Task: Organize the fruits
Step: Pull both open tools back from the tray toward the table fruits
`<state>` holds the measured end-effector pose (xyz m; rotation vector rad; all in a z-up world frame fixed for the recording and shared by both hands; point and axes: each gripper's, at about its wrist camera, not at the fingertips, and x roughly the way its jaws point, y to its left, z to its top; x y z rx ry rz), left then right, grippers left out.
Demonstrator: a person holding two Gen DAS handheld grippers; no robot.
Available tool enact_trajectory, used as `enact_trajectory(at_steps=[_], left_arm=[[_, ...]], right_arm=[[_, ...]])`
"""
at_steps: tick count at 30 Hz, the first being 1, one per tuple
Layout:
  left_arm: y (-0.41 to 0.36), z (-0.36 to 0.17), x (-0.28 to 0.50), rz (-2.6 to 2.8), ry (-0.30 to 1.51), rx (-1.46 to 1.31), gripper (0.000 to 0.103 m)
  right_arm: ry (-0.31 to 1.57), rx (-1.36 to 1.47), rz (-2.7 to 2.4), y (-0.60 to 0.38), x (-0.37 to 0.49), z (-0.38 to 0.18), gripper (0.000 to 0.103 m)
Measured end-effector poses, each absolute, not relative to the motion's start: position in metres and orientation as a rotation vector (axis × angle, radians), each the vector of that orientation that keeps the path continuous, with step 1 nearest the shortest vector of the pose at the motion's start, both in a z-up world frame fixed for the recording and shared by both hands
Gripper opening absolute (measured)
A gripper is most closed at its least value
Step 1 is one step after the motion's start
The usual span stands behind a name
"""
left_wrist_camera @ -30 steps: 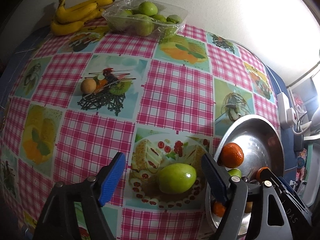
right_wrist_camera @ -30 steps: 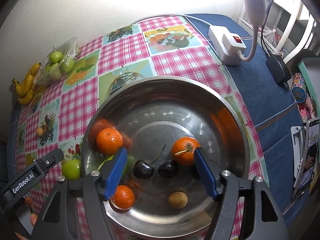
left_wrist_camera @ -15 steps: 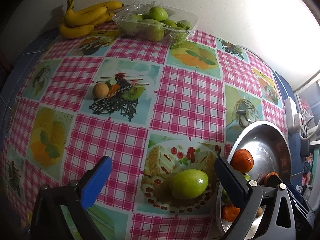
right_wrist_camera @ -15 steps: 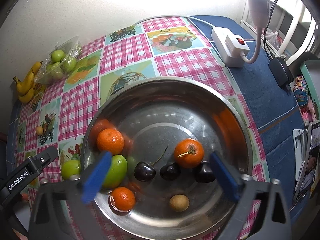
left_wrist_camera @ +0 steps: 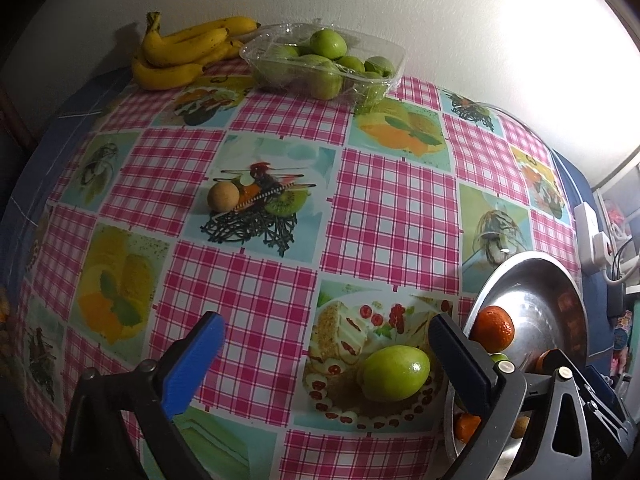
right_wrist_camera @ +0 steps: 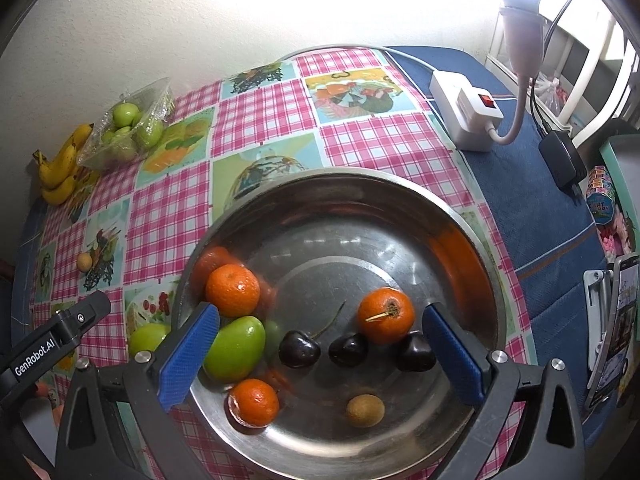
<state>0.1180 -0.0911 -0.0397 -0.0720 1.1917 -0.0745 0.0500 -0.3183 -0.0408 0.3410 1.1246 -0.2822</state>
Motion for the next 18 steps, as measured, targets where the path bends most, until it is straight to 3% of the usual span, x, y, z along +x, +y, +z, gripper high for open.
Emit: enact_trajectory(at_steps=[18], left_arm=[[-0.008, -0.024, 0.132, 0.020, 1.148, -0.129, 0.103]], right_arm=[[1.117, 0.311, -0.074, -0.255, 0.069, -0.035, 0.101]])
